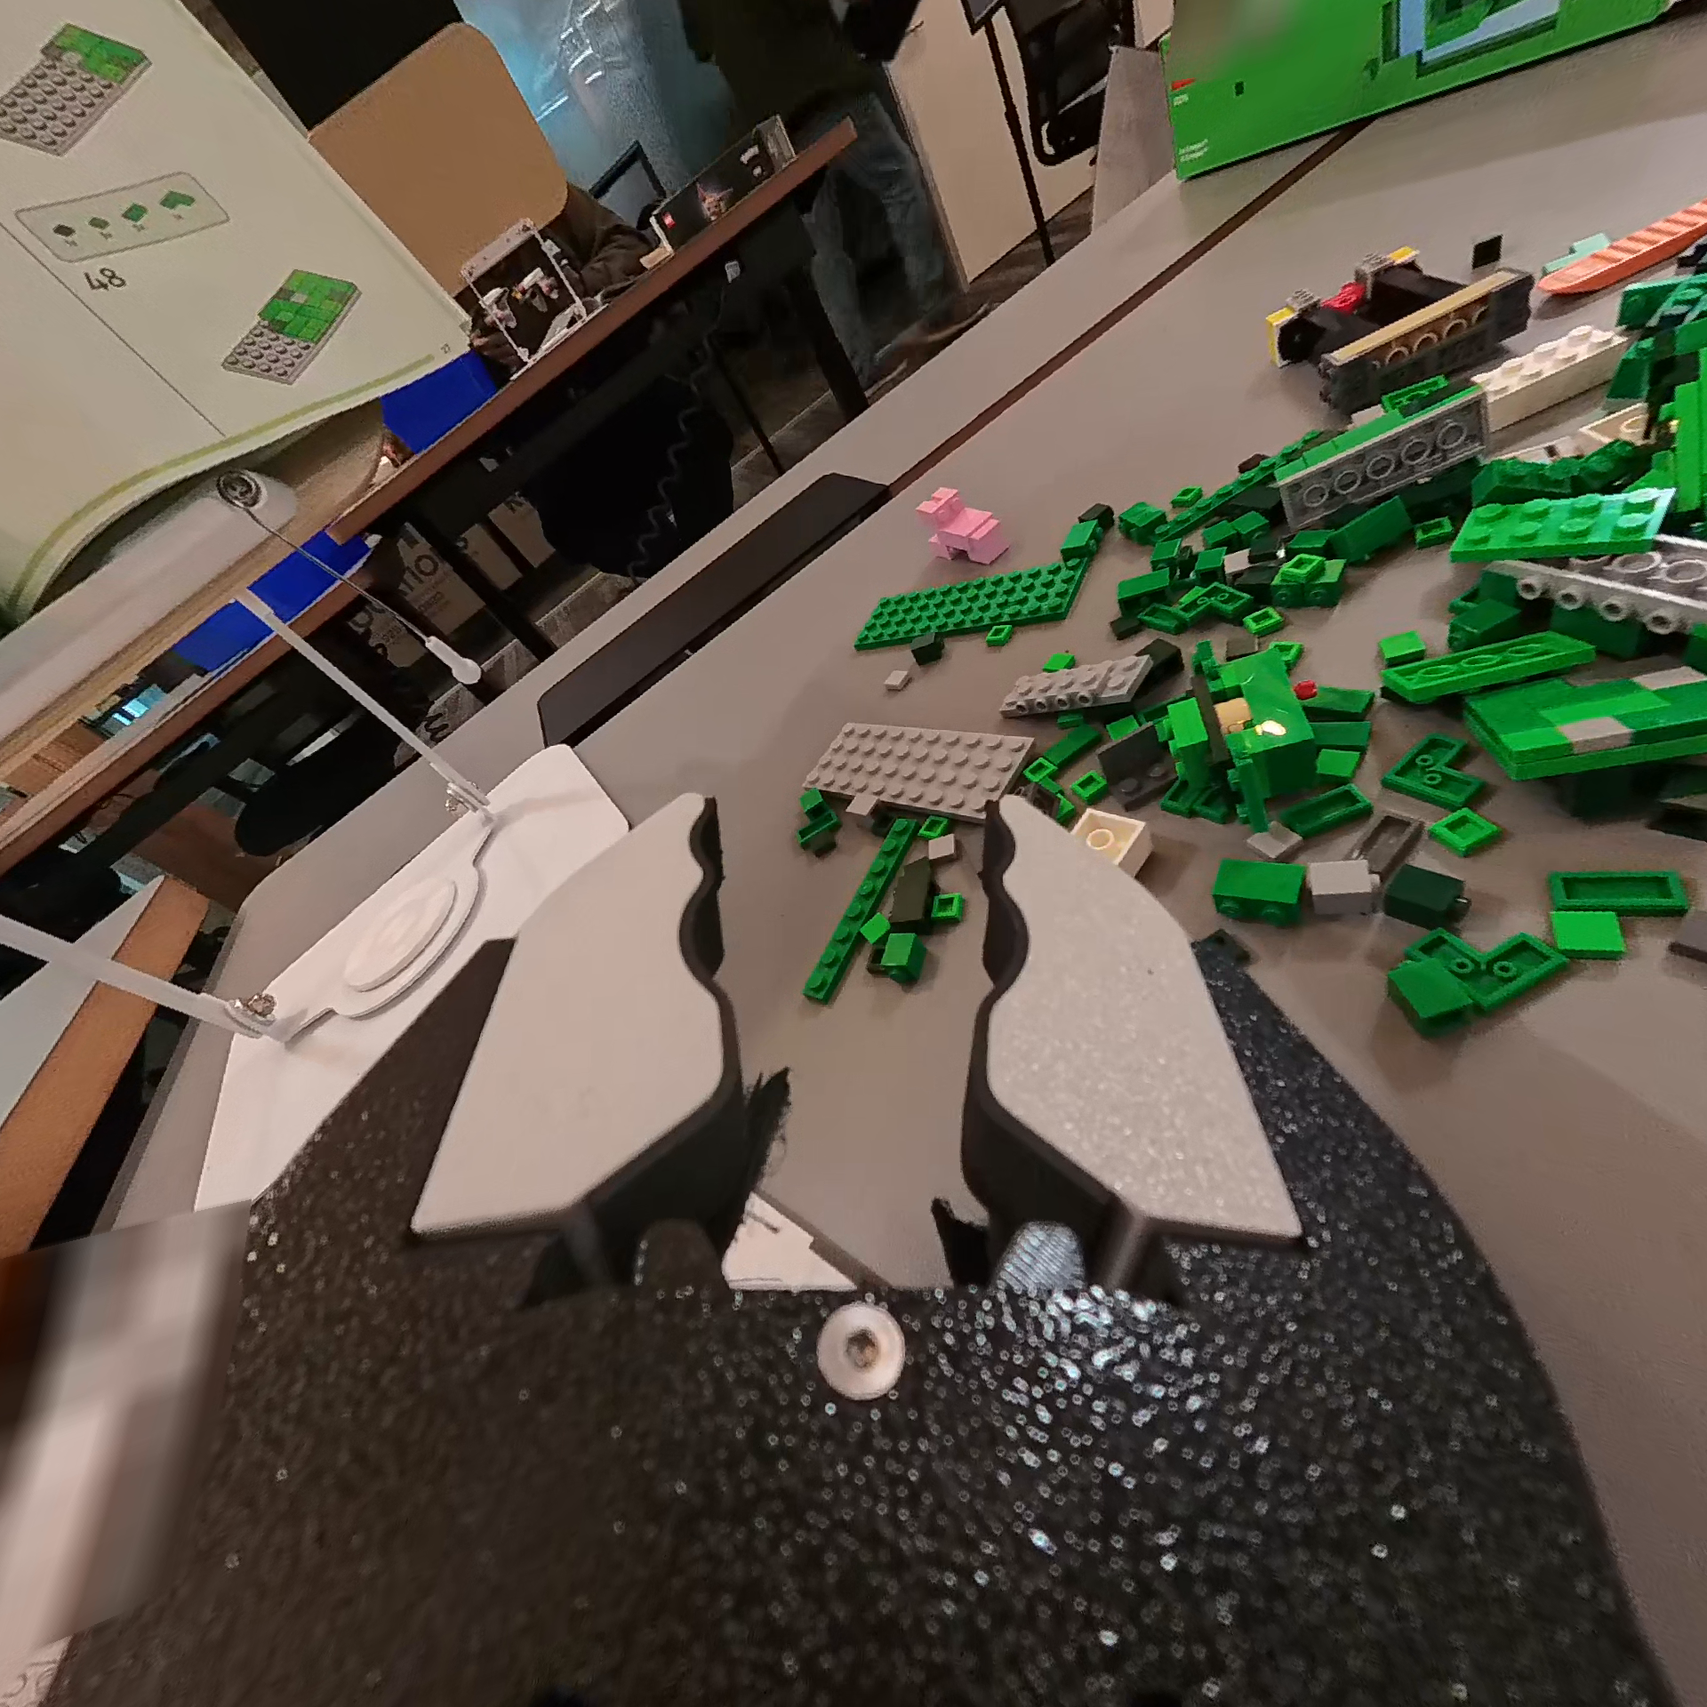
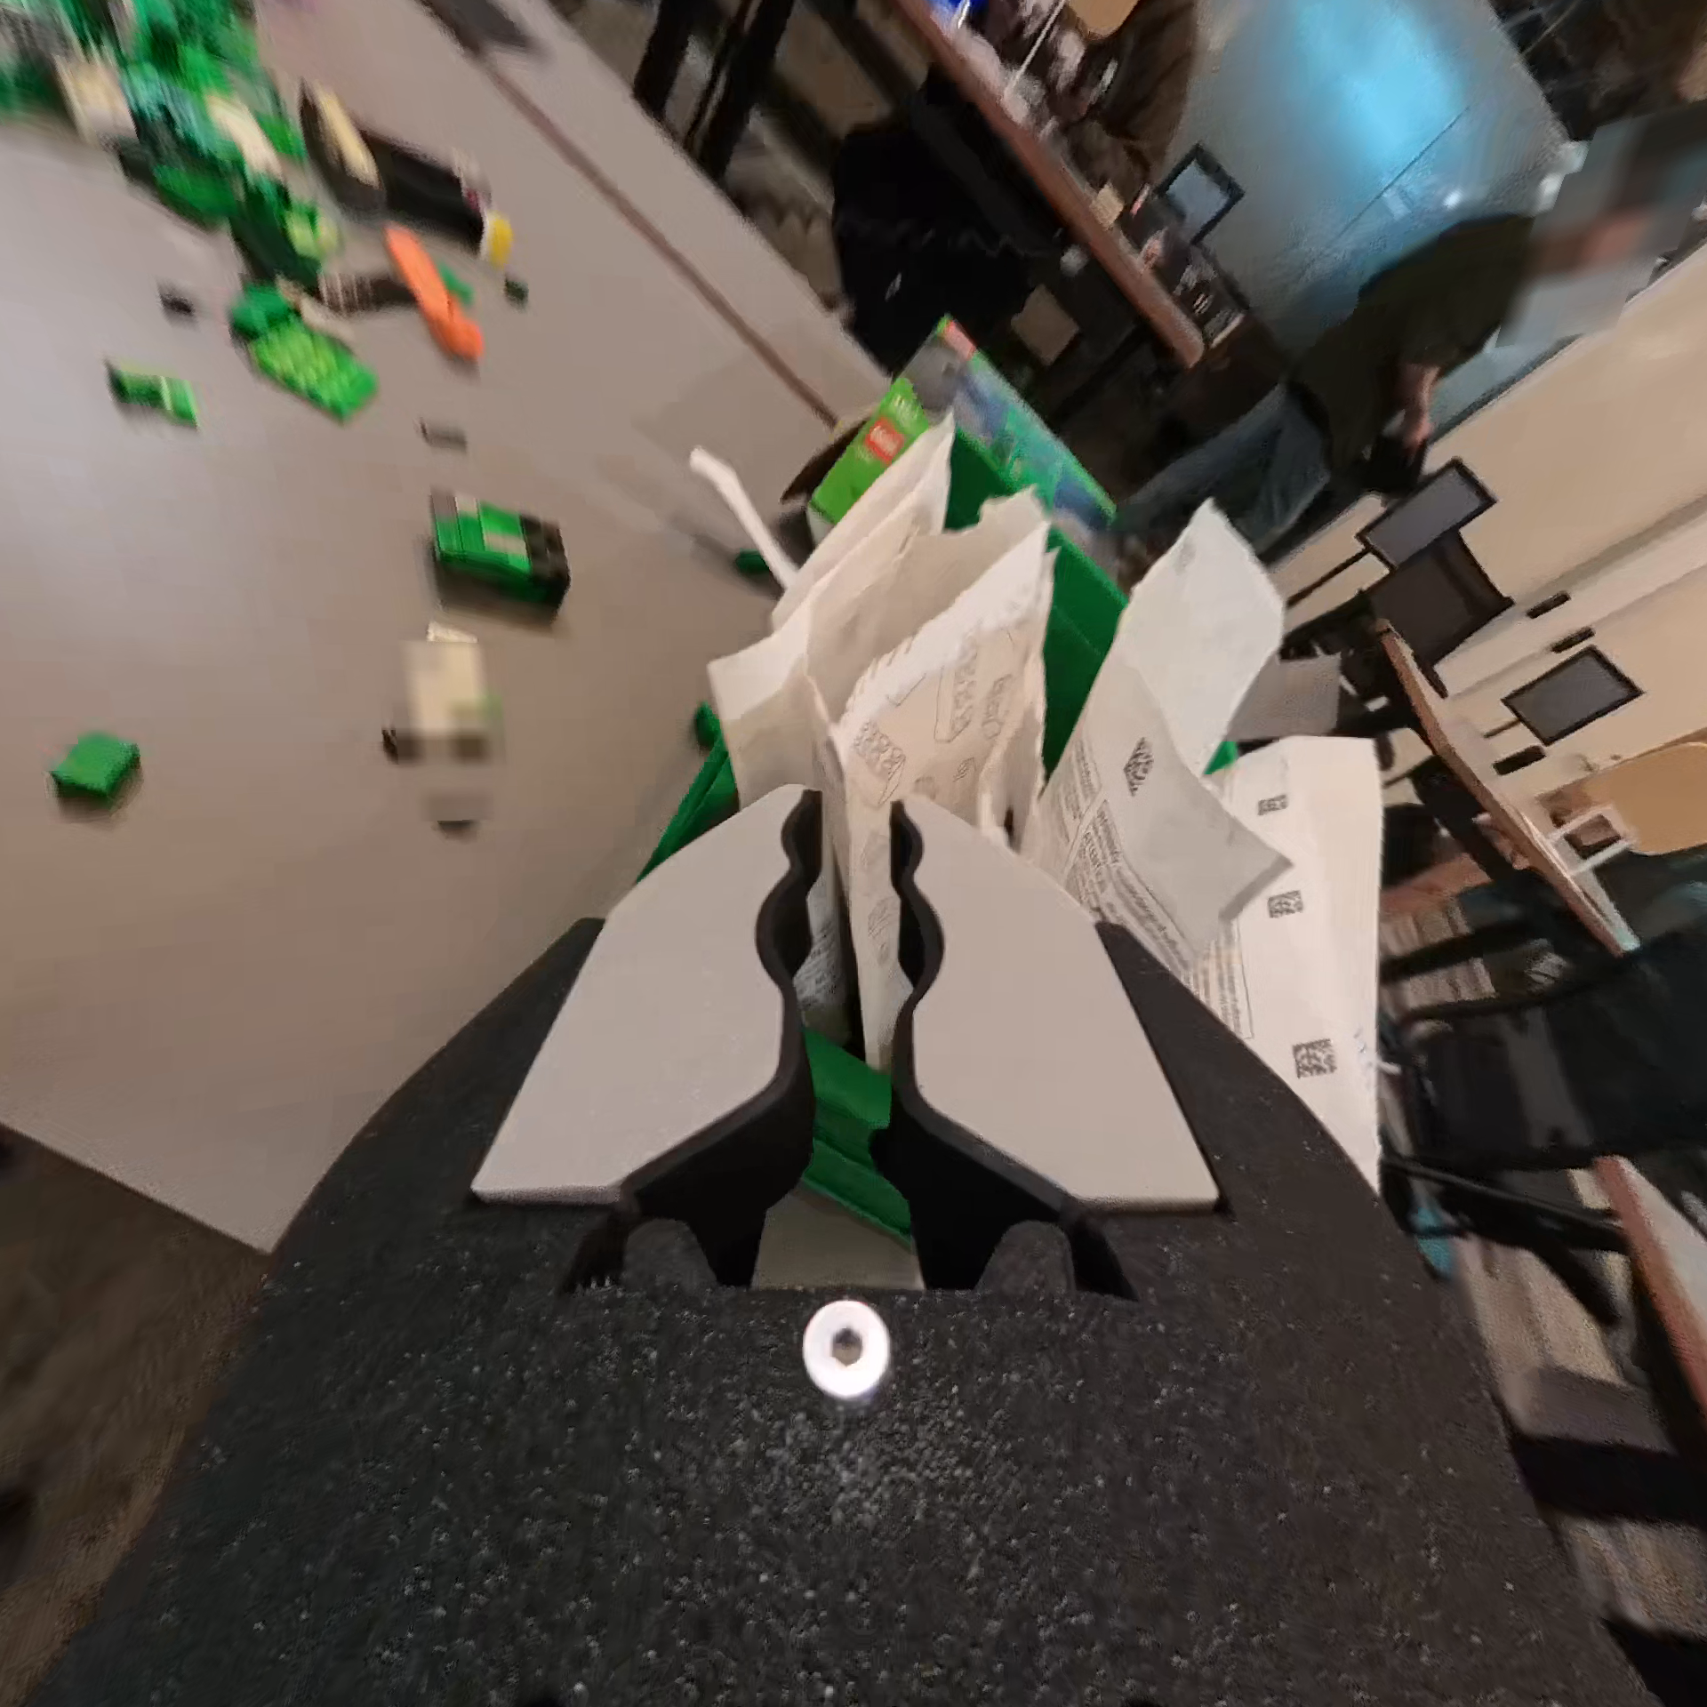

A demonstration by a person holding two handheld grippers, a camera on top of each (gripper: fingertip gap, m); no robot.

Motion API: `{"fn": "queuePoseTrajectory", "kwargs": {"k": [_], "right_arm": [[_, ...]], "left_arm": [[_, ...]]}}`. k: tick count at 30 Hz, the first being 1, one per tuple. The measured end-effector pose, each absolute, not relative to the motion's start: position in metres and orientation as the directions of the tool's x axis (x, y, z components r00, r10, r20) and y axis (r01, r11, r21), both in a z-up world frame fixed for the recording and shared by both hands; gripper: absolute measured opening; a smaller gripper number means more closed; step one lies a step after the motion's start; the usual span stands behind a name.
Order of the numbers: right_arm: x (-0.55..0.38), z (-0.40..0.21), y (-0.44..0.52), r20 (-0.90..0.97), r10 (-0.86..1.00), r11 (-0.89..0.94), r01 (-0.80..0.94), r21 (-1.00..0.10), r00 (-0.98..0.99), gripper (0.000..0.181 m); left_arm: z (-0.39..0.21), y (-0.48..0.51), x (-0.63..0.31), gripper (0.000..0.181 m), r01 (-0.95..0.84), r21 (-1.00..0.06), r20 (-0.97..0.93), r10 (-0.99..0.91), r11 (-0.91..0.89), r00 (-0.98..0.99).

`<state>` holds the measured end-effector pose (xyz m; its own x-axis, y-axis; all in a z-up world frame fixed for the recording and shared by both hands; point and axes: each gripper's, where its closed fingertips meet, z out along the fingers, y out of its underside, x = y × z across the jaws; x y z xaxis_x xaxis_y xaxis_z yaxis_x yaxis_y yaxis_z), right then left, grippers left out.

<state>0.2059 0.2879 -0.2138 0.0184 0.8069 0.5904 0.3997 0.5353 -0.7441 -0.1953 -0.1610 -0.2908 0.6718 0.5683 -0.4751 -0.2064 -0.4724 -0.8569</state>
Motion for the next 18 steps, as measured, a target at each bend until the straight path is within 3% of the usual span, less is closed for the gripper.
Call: {"fn": "queuePoseTrajectory", "kwargs": {"k": [3,7,11,12,13,15,18], "right_arm": [[0.215,-0.196,0.295,0.535,0.837,0.481,0.312,-0.819,0.116,0.022],[0.218,-0.210,0.322,0.566,0.797,0.439,0.440,-0.783,0.211,0.029],[0.208,-0.224,0.348,0.604,0.741,0.390,0.543,-0.743,0.294,0.025],[0.205,-0.227,0.350,0.625,0.724,0.400,0.562,-0.724,0.291,0.016],[0.201,-0.229,0.349,0.663,0.703,0.437,0.578,-0.689,0.259,0.001],[0.195,-0.235,0.340,0.776,0.618,0.574,0.600,-0.557,0.129,0.000],[0.194,-0.242,0.338,0.927,0.371,0.711,0.658,-0.250,-0.049,0.000]], "left_arm": [[-0.290,-0.161,-0.195,0.054,-0.205,-0.861,-0.470,0.573,-0.466,0.672],[-0.290,-0.162,-0.196,0.054,-0.202,-0.863,-0.467,0.576,-0.463,0.671],[-0.290,-0.162,-0.196,0.054,-0.203,-0.861,-0.470,0.576,-0.467,0.669],[-0.290,-0.162,-0.196,0.054,-0.202,-0.861,-0.470,0.577,-0.467,0.668],[-0.290,-0.162,-0.196,0.054,-0.202,-0.862,-0.469,0.578,-0.466,0.668],[-0.290,-0.163,-0.196,0.054,-0.200,-0.863,-0.467,0.581,-0.465,0.667],[-0.290,-0.163,-0.197,0.054,-0.198,-0.863,-0.467,0.583,-0.465,0.665]]}}
